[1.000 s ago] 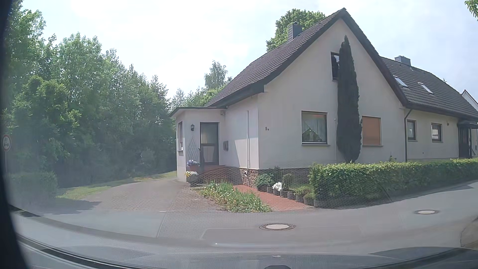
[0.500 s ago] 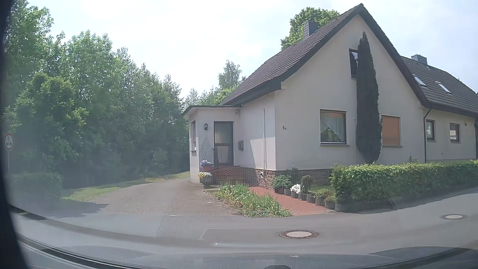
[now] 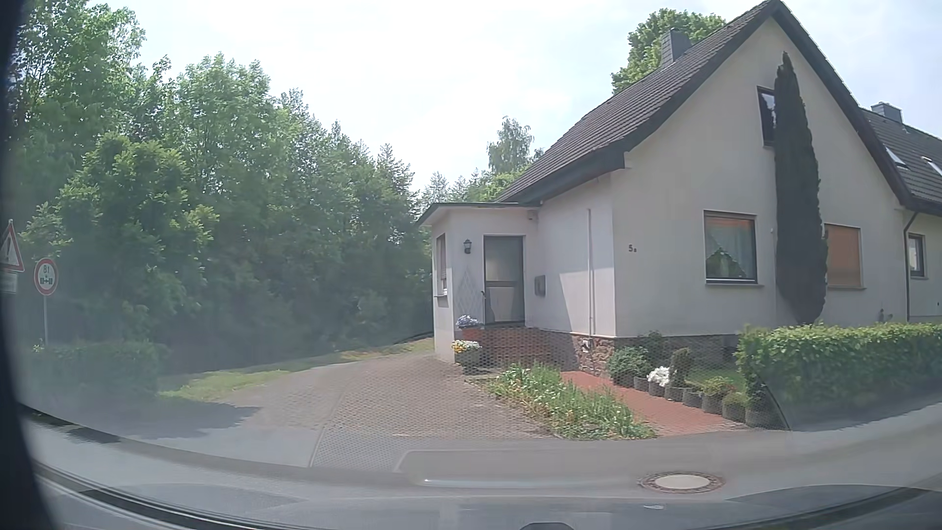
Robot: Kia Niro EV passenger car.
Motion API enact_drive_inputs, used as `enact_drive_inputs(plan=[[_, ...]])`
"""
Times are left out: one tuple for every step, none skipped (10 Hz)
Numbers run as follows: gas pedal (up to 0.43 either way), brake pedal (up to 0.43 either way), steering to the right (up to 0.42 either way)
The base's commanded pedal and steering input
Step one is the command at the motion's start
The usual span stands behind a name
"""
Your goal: Follow the waypoints while adhering to traffic rules and regulations
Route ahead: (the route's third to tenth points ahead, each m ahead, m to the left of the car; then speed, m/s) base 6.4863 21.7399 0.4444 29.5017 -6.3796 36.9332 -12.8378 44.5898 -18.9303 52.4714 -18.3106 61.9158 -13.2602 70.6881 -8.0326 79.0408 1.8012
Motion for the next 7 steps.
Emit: enact_drive_inputs(plan=[[0.197, 0.000, -0.723], [0.197, 0.000, -0.761], [0.209, 0.000, -0.793], [0.209, 0.000, -0.813], [0.209, 0.000, -0.829], [0.209, 0.000, -0.841], [0.209, 0.000, -0.848]])
